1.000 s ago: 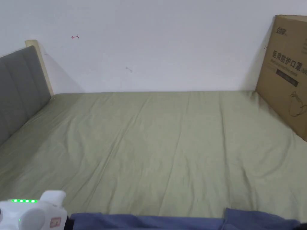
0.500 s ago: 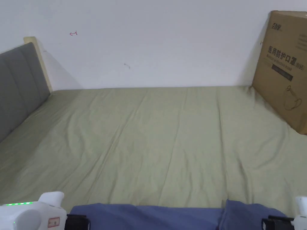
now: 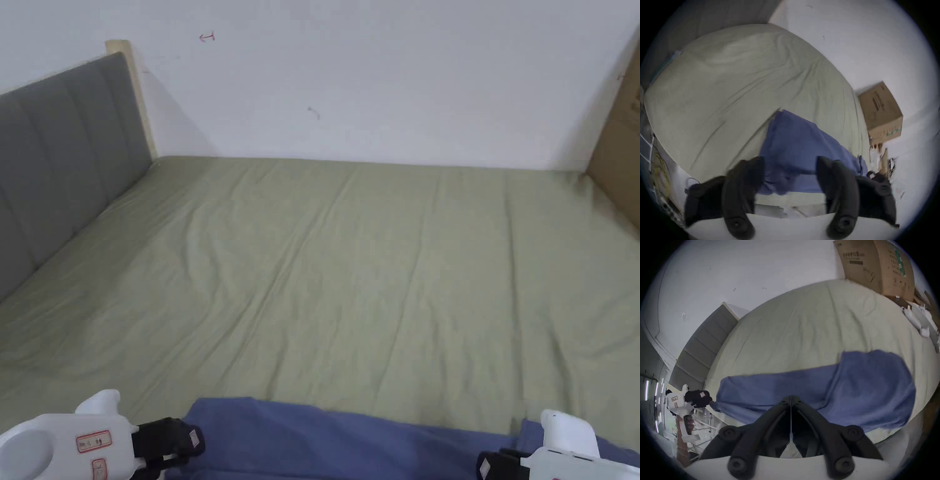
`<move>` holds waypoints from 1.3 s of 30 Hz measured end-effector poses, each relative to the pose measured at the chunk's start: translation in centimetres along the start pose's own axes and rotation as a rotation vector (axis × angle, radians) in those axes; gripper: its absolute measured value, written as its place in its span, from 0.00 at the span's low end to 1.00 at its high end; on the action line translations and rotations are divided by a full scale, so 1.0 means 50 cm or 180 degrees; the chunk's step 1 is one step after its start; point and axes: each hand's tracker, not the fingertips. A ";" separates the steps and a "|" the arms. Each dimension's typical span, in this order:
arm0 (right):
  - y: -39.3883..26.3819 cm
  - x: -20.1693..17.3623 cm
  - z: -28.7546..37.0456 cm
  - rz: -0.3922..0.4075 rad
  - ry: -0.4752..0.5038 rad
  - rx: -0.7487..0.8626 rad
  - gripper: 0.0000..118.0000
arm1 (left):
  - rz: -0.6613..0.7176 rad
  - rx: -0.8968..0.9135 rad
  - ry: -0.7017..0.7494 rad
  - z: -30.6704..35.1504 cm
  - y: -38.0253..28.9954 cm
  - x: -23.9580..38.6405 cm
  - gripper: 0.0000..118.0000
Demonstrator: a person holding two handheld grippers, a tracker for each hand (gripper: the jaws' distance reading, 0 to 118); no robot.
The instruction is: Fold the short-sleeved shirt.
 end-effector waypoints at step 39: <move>-0.022 0.108 0.078 -0.0583 0.0104 0.0147 0.01 | -0.2000 0.0101 -0.0459 0.005 -0.085 0.502 0.08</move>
